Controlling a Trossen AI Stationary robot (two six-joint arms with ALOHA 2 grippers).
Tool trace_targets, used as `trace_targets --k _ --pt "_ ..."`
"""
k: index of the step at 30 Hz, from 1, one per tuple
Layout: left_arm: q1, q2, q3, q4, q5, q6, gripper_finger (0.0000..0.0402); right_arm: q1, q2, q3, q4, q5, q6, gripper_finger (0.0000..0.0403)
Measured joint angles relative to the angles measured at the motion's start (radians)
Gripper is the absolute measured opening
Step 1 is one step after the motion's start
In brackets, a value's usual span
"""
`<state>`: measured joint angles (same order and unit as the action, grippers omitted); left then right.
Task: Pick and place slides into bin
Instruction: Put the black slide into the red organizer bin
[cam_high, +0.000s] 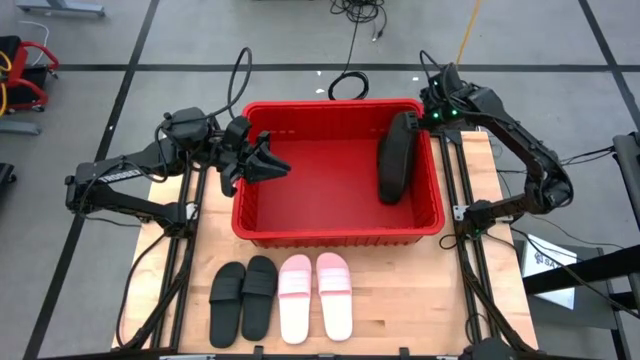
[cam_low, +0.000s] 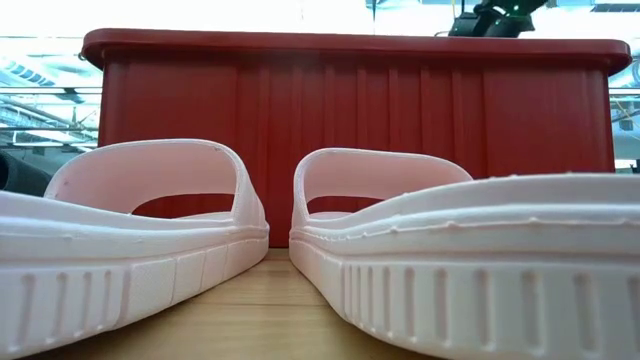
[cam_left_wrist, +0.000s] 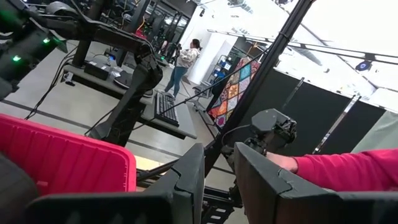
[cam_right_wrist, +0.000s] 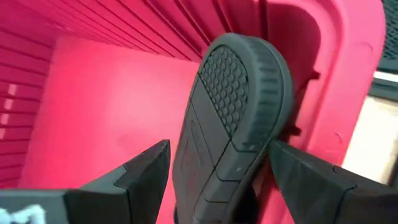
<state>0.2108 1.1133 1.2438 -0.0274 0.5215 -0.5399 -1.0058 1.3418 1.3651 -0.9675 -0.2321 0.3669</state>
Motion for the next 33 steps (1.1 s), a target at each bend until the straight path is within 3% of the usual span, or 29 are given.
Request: trace_targets --k 10,16,20,33 --pt "0.0 0.0 0.0 -0.005 0.0 0.001 0.0086 0.0 -0.073 0.0 0.05 0.015 0.04 0.0263" --pt "0.0 0.0 0.0 -0.006 0.0 0.004 0.0086 0.002 -0.078 0.0 0.027 -0.127 0.087 0.0263" --pt "0.0 0.0 0.0 -0.007 0.0 0.004 0.0086 0.038 -0.078 0.0 0.041 -0.19 0.114 0.0263" --pt "0.0 0.0 0.0 -0.007 0.0 0.004 0.0086 0.214 -0.075 -0.001 0.199 -0.19 0.117 0.0263"
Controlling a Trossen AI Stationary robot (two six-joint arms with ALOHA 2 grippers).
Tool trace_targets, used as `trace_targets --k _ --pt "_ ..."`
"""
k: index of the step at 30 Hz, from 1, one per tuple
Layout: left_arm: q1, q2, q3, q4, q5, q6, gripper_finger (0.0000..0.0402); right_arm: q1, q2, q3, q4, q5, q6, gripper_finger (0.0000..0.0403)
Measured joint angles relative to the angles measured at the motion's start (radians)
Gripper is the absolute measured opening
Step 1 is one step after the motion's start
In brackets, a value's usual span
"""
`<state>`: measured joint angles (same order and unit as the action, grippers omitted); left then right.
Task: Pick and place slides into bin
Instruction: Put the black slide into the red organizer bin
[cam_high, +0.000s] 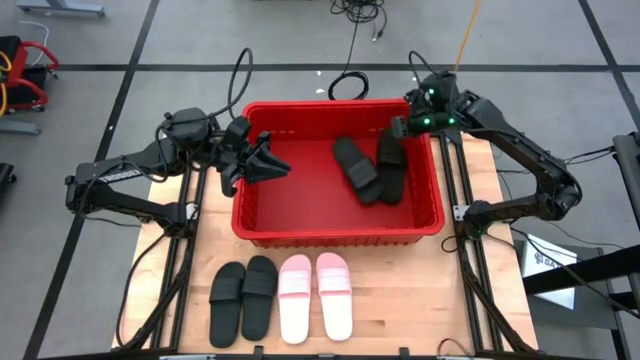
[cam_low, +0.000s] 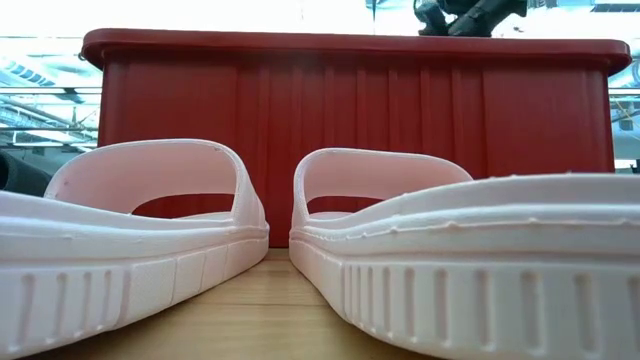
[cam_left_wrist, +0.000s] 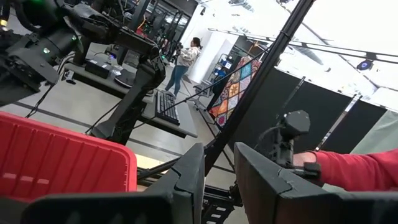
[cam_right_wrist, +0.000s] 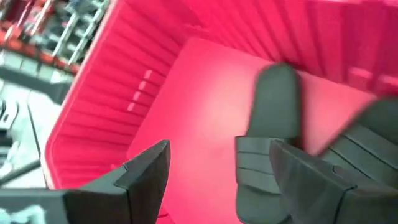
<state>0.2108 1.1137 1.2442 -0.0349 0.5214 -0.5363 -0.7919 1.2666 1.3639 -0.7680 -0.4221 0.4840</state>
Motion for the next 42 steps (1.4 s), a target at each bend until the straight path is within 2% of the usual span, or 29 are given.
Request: trace_targets --k 8,15,18,20,23,25,31,35,42 --pt "0.0 0.0 0.0 -0.001 0.007 -0.054 0.0086 0.108 0.037 -0.068 0.088 0.017 -0.127 0.0263" --pt "0.0 0.0 0.0 -0.063 0.066 -0.075 0.0086 0.21 0.039 -0.133 0.078 0.164 -0.261 0.0263" --pt "0.0 0.0 0.0 -0.097 0.082 -0.066 0.0086 0.258 0.038 -0.146 0.06 0.248 -0.374 0.0263" --pt "0.0 0.0 0.0 -0.1 0.08 -0.05 0.0086 0.293 0.038 -0.15 0.038 0.343 -0.459 0.0263" --pt "0.011 0.0 0.0 -0.083 0.039 -0.049 0.0086 0.331 0.038 -0.153 0.022 0.495 -0.583 0.0263" --pt "0.018 0.0 0.0 -0.075 0.0 -0.048 0.0086 0.341 0.038 -0.153 0.025 0.555 -0.671 0.0263" --pt "0.043 0.0 0.0 -0.037 -0.096 -0.072 0.0086 0.347 0.039 -0.214 0.088 0.584 -0.91 0.0263" --pt "0.044 0.0 0.0 0.001 -0.116 -0.075 0.0086 0.362 0.039 -0.298 0.15 0.559 -0.942 0.0263" --pt "0.044 0.0 0.0 0.01 -0.172 -0.075 0.0086 0.435 0.039 -0.405 0.212 0.582 -1.049 0.0263"
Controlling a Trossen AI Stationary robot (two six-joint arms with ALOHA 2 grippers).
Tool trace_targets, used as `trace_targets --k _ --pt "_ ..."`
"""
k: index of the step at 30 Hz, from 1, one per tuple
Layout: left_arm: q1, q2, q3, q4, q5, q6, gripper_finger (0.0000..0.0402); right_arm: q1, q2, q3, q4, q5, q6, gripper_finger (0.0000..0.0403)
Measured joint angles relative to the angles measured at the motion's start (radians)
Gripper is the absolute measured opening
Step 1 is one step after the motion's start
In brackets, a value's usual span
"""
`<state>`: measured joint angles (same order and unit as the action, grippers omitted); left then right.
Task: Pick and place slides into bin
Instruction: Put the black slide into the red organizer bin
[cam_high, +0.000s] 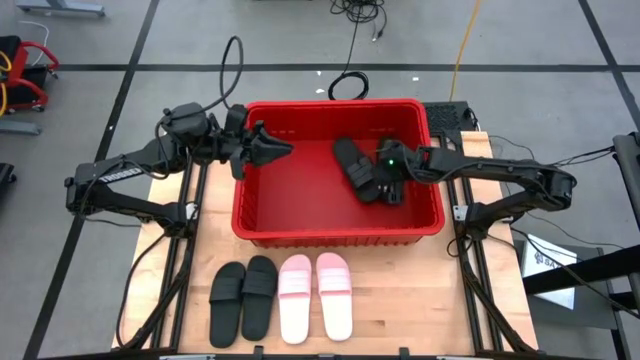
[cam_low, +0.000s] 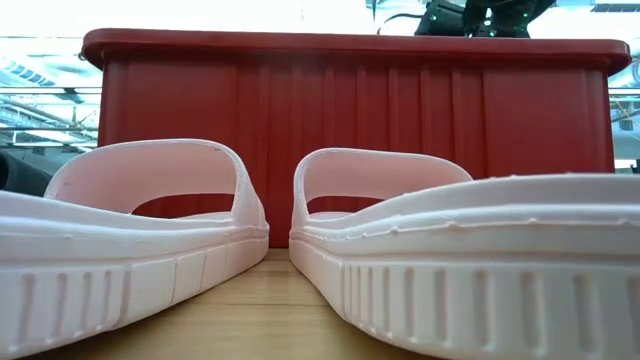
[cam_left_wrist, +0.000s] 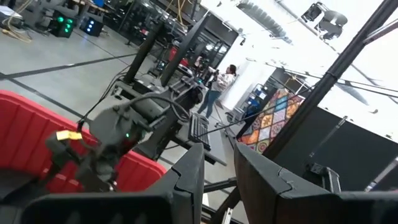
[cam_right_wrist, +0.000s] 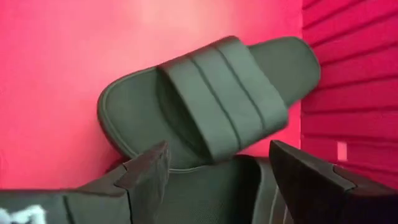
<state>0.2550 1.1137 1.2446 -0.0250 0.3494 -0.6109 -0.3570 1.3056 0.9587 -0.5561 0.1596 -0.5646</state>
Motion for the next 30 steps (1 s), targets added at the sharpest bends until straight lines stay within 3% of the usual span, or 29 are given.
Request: trace_targets --k 5,12,30 --pt "0.0 0.0 0.0 0.0 -0.002 0.004 0.0086 0.046 0.0 -0.034 0.095 0.097 -0.023 0.0263" --pt "0.0 0.0 0.0 -0.001 0.018 0.0 0.0086 0.058 0.004 -0.07 0.254 0.13 -0.103 0.0263" --pt "0.0 0.0 0.0 -0.001 0.05 -0.003 0.0086 0.036 0.006 -0.147 0.246 0.128 -0.102 0.0263"
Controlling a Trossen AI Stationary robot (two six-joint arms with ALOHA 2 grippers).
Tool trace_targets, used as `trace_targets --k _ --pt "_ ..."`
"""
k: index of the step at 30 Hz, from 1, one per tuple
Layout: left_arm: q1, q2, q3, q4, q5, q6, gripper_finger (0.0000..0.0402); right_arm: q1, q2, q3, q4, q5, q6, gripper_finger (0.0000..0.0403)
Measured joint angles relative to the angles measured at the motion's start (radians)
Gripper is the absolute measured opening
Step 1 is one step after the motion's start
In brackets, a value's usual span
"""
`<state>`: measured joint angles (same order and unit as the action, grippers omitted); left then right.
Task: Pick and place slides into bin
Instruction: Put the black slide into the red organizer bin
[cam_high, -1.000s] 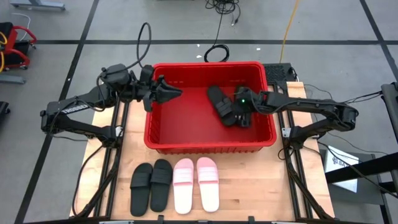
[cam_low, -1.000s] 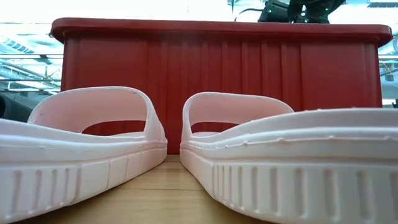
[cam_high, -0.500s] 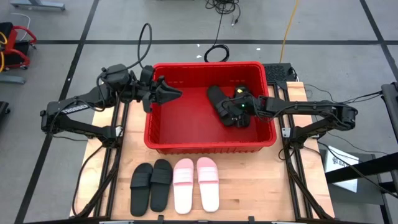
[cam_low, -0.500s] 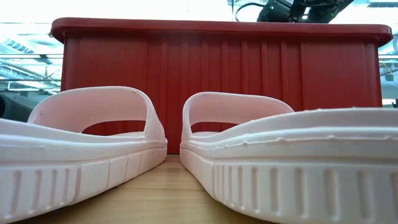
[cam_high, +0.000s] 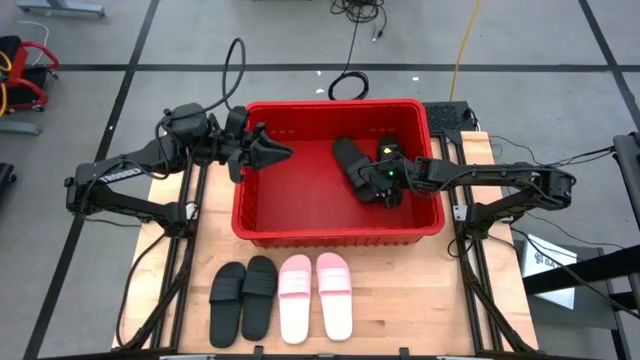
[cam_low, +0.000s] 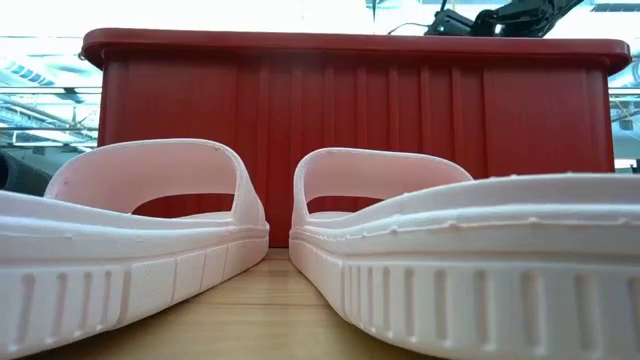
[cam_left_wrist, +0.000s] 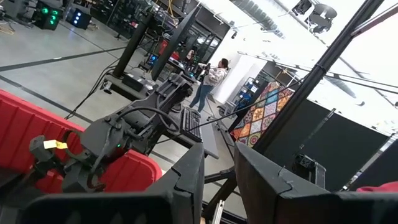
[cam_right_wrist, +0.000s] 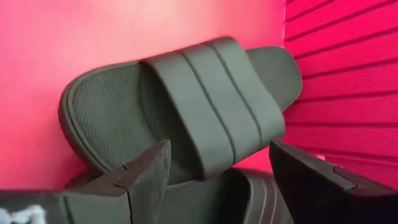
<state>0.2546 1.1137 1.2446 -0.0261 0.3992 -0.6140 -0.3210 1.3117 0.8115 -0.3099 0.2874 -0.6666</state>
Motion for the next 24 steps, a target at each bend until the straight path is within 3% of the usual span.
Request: trace_targets --k 16,20,24 --pt "-0.003 0.0 0.0 0.0 -0.006 -0.037 0.0086 -0.005 0.148 -0.006 0.166 0.08 0.049 0.0254" --pt "-0.01 0.0 0.0 -0.001 -0.005 -0.039 0.0086 -0.005 0.14 -0.007 0.162 0.078 0.063 0.0211" --pt "-0.011 0.0 0.0 -0.001 -0.005 -0.039 0.0086 -0.004 0.112 -0.007 0.159 0.075 0.12 0.0138"
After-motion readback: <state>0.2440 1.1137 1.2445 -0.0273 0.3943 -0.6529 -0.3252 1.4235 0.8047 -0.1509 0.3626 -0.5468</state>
